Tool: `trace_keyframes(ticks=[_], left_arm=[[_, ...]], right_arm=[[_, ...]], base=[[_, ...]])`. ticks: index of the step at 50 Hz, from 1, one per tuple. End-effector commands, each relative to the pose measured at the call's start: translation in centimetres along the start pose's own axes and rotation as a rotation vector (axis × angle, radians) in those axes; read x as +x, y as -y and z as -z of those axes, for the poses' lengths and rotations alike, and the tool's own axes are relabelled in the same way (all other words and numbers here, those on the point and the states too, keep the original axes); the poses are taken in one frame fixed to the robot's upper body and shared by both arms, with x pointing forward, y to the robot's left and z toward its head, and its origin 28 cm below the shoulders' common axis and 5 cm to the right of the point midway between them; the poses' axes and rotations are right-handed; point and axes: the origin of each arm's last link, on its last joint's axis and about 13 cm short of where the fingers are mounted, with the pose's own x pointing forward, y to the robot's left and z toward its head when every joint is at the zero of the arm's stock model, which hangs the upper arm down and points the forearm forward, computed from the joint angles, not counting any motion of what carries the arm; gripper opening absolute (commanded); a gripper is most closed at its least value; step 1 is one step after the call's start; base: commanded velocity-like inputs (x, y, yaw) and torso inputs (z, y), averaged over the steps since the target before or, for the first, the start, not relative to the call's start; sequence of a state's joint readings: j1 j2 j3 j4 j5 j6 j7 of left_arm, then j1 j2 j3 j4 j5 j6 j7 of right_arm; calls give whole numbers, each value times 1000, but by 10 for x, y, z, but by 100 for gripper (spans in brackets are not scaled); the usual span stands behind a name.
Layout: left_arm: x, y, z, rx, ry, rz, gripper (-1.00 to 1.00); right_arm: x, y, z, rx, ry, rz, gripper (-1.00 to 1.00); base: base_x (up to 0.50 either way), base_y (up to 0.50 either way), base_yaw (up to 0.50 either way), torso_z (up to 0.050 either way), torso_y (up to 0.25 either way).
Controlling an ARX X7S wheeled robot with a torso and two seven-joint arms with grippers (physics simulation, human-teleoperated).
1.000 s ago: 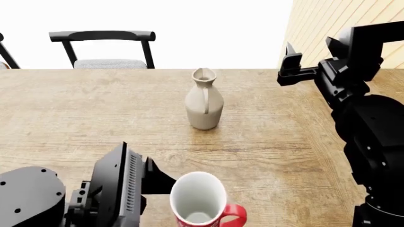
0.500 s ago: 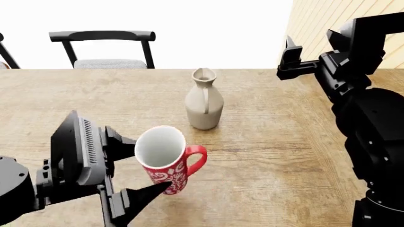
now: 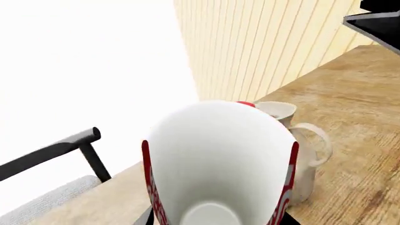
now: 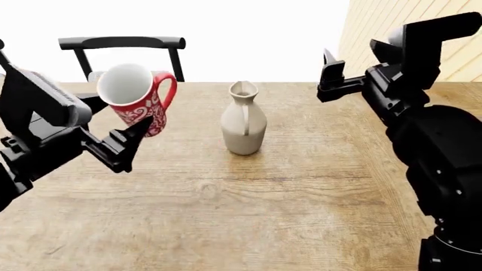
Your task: Pick the jug and cup and place them in the sink. Then turn on the water.
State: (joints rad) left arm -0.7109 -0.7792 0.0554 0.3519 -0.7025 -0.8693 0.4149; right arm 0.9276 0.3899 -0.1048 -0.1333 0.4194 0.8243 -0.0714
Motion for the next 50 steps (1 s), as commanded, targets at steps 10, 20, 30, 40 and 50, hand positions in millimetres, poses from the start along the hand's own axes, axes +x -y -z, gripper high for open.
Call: trace_keyframes(ticks=[10, 20, 30, 40, 50], left_arm=[[18, -29, -13, 23, 99, -441, -100], [28, -34, -11, 28, 111, -535, -100], [24, -34, -9, 27, 113, -522, -100], [28, -33, -7, 18, 109, -515, -100], [35, -30, -3, 11, 102, -505, -100]], right_arm=[[-8, -30, -44, 86, -150, -239, 100], [-11, -41, -64, 119, -299, -326, 100], [-3, -53, -63, 131, -354, -383, 100], [6, -59, -56, 139, -380, -399, 100], [39, -63, -39, 182, -423, -376, 100]], base=[[0, 0, 0, 0, 0], [0, 0, 0, 0, 0], [0, 0, 0, 0, 1], [0, 0, 0, 0, 0], [0, 0, 0, 0, 0]])
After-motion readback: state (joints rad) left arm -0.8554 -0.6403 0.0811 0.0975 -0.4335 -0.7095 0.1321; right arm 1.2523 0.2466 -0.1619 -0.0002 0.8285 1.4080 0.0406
